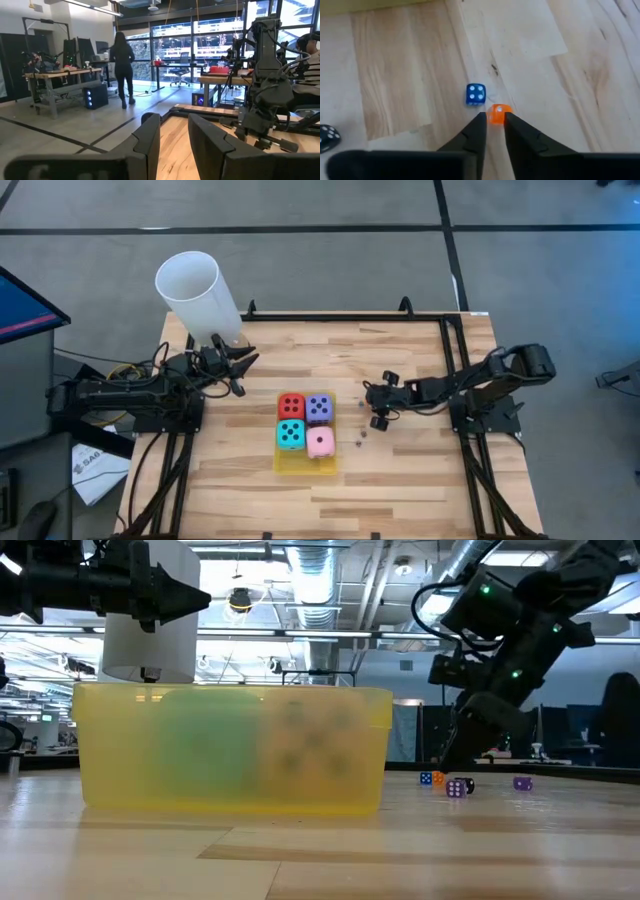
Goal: Pick & Place Dice
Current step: Put the orange die into the yellow bin
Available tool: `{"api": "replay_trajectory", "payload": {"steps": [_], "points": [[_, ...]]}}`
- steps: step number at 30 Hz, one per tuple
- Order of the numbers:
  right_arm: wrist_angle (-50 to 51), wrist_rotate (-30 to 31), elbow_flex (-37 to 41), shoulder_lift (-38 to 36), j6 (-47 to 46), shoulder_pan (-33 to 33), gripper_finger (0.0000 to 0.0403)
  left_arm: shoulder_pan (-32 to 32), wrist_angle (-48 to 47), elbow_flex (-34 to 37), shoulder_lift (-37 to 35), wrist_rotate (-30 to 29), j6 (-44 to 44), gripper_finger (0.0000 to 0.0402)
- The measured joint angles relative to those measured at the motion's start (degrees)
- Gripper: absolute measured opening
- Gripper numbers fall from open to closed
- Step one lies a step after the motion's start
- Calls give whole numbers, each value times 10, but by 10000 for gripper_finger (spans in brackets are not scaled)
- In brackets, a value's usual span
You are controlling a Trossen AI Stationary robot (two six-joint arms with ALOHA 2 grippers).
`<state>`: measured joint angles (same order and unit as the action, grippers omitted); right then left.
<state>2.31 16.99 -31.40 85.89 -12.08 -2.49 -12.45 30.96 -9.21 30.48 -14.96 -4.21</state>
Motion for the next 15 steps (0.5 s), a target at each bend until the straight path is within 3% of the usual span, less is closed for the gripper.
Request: {"api": "replay_trajectory", "payload": {"steps": [15], "points": [[9, -2, 0, -40, 5, 4, 175, 0, 0, 0, 0, 0, 0, 90]]}}
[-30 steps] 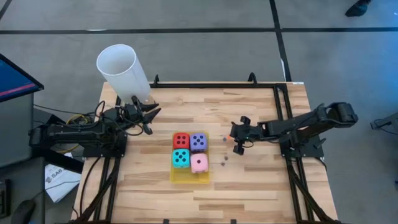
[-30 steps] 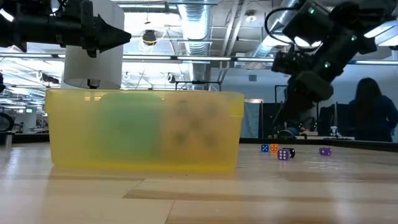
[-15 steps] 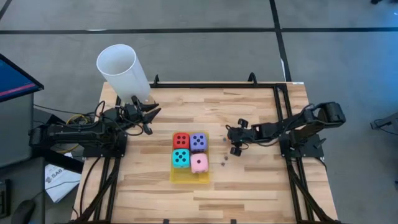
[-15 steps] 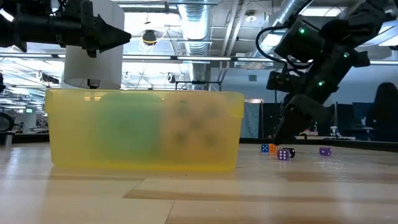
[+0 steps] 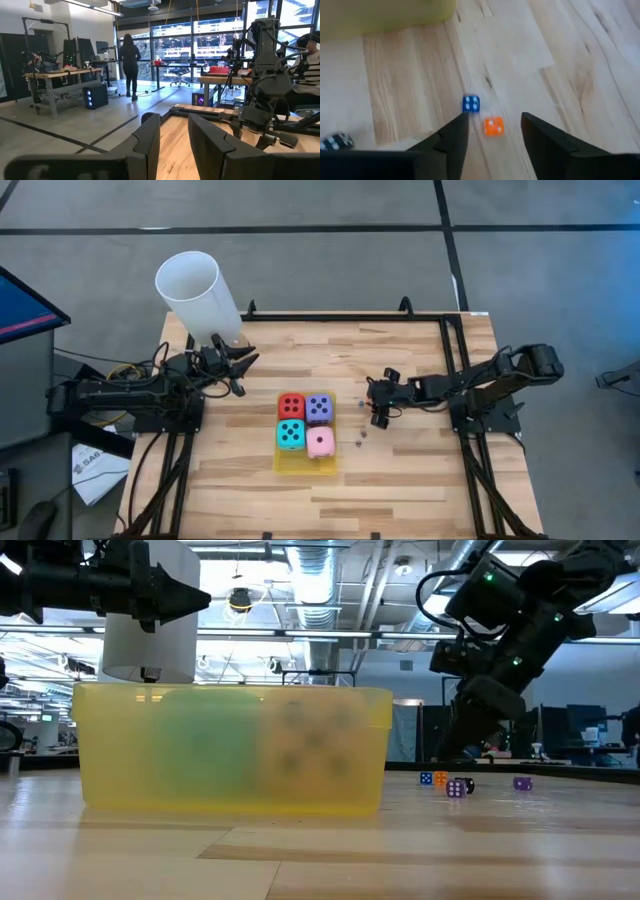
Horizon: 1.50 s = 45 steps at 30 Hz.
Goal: Pick & Place Dice
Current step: Put the orange die into the yellow bin
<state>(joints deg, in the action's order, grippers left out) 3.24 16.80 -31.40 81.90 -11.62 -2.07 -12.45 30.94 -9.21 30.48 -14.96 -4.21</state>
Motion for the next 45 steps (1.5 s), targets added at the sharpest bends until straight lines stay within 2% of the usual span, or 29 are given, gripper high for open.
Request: {"api": "replay_trajectory", "payload": {"steps": [5, 9, 27, 32, 36, 45], "points": [[20, 0, 0, 0, 0, 0, 215, 0, 0, 0, 0, 0, 0, 90], [19, 2, 0, 0, 10, 0, 229, 0, 0, 0, 0, 0, 0, 90], [-7, 31, 22, 0, 30, 12, 222, 0, 0, 0, 0, 0, 0, 90], [-30, 22, 22, 11, 46, 19, 222, 0, 0, 0, 0, 0, 0, 90], [-44, -14, 21, 25, 54, 22, 221, 0, 1, 0, 0, 0, 0, 90], [-80, -18, 20, 79, 56, 21, 221, 0, 1, 0, 0, 0, 0, 90]]}}
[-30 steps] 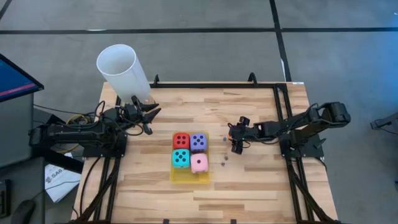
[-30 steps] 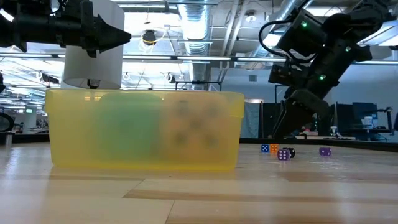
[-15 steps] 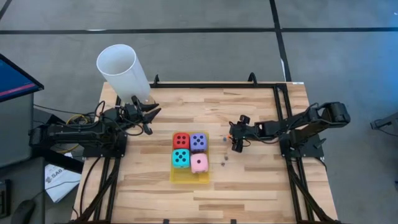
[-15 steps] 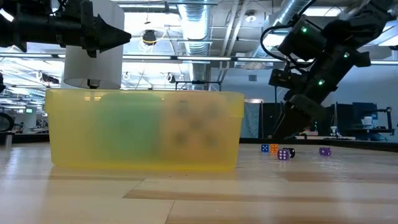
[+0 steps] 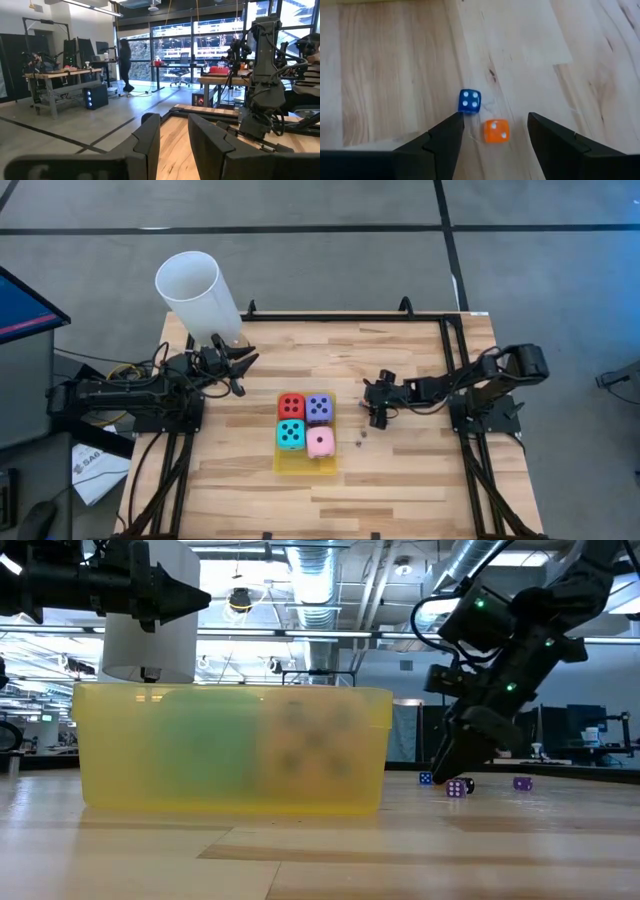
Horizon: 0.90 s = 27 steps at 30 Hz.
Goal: Pick & Place Dice
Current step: Put the orange die into the yellow bin
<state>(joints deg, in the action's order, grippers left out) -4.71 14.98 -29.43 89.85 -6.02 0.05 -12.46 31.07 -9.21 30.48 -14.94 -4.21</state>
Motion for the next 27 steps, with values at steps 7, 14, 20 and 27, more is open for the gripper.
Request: {"api": "replay_trajectory", "payload": {"steps": [7, 14, 20, 27], "points": [[6, -2, 1, -15, 0, 0, 198, 0, 0, 0, 0, 0, 0, 90], [22, -4, 3, -28, 2, 0, 153, 0, 0, 0, 0, 0, 0, 90], [17, -16, 3, -24, 0, 0, 120, 0, 0, 0, 0, 0, 0, 90], [16, -18, 3, -24, 0, 0, 95, 0, 0, 0, 0, 0, 0, 90]]}}
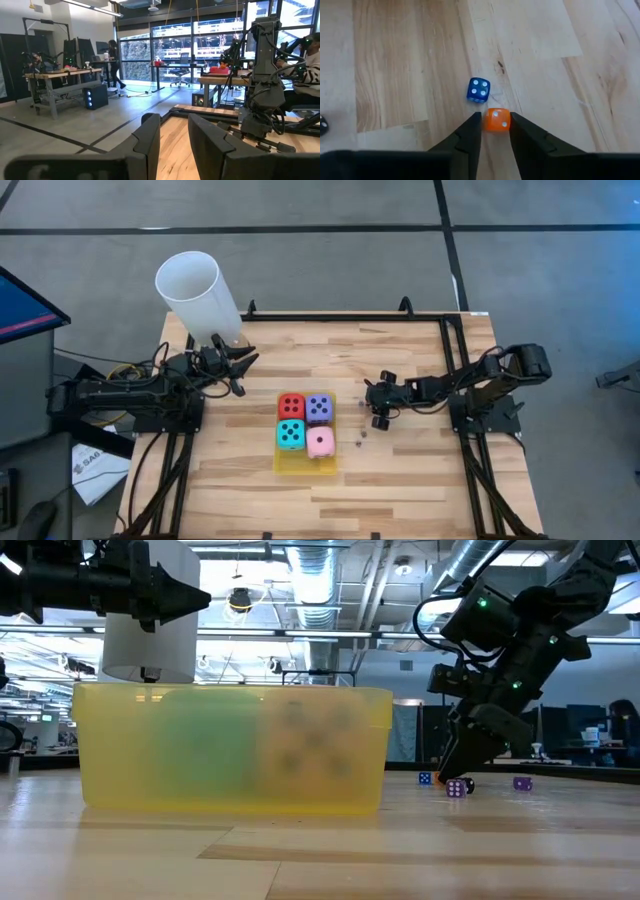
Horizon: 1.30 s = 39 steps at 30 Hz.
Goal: Pick & Place Dice
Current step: Put the orange die into the yellow bin
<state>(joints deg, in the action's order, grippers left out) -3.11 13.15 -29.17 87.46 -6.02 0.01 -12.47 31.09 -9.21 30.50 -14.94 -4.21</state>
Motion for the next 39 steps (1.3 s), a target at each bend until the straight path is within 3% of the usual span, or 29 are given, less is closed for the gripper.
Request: {"api": "replay_trajectory", "payload": {"steps": [10, 26, 32, 39], "points": [[5, 2, 0, -5, 0, 0, 48, 0, 0, 0, 0, 0, 0, 90], [29, 2, -90, -74, -16, -35, 51, 0, 3, 0, 0, 0, 0, 90], [-50, 2, -117, -73, -15, -79, 51, 0, 3, 0, 0, 0, 0, 90], [-207, 2, -124, -8, 12, -121, 51, 0, 8, 0, 2, 0, 0, 90]]}}
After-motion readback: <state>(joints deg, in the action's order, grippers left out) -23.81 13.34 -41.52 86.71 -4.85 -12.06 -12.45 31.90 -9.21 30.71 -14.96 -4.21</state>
